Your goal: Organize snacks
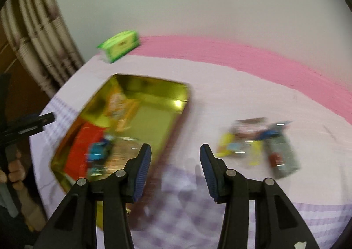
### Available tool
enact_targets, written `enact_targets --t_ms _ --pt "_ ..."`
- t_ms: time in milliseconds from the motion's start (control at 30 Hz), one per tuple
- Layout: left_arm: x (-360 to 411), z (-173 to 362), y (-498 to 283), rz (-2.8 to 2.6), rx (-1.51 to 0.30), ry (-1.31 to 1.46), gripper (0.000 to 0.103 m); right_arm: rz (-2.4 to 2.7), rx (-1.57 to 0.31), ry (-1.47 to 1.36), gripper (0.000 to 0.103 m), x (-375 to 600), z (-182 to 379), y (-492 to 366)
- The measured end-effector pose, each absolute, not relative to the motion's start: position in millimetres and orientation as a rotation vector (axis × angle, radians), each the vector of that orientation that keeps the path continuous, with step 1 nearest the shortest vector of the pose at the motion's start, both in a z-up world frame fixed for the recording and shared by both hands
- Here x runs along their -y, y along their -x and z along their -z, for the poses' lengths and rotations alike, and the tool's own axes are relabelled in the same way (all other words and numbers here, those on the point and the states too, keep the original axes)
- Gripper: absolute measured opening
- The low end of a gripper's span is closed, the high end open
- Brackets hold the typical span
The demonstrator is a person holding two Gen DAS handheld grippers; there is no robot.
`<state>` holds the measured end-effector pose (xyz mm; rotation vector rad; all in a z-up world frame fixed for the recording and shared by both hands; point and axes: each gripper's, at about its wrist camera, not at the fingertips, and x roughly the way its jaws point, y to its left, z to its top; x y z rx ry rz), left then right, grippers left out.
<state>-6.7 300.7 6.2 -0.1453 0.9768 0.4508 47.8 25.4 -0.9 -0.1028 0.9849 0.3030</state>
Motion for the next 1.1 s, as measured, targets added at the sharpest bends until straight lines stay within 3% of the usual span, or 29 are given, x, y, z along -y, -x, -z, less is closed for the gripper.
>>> enact_targets --t_ms 100,233,633,700,867,1100 --pt "-300 -6 7 -0.448 -0.979 0.142 0.074 -0.218 -0.976 0.114 0.044 12 -1 -57" --pt "-297 -5 7 -0.443 -0.984 0.122 0.075 -0.136 -0.979 0.135 0.053 49 4 -69" --pt "-282 1 2 -0.406 -0.997 0.069 0.077 -0.146 -1.067 0.183 0.054 84 49 -96" --pt "-281 2 1 -0.407 -1.001 0.066 0.077 -0.148 -1.066 0.206 0.053 82 52 -98" --pt "-280 4 -1 -0.408 -1.007 0.059 0.077 -0.175 -1.059 0.206 0.036 75 54 -100" --pt "-275 5 0 -0.397 -1.000 0.041 0.077 -0.243 -1.055 0.185 0.035 51 54 -84"
